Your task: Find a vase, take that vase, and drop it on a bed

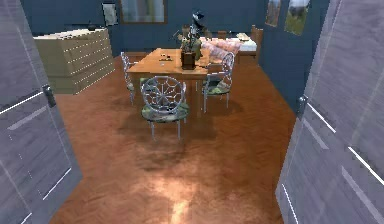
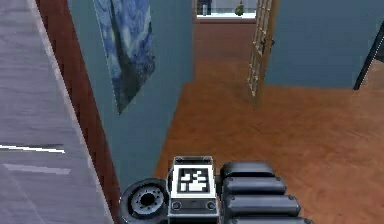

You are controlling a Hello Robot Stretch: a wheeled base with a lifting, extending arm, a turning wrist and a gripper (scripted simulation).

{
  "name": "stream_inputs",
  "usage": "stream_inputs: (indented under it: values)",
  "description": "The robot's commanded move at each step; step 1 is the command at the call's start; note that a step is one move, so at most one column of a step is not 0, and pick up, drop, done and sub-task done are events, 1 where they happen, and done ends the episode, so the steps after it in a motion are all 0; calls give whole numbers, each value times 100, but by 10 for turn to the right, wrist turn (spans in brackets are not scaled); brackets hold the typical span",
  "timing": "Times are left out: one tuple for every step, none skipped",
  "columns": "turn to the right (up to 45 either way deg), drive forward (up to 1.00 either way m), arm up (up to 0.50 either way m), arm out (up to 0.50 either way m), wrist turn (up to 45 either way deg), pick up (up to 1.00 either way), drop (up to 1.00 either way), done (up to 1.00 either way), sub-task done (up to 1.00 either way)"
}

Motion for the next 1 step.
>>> stream_inputs:
  values:
    - [60, 0, 0, 0, 0, 0, 0, 0, 0]
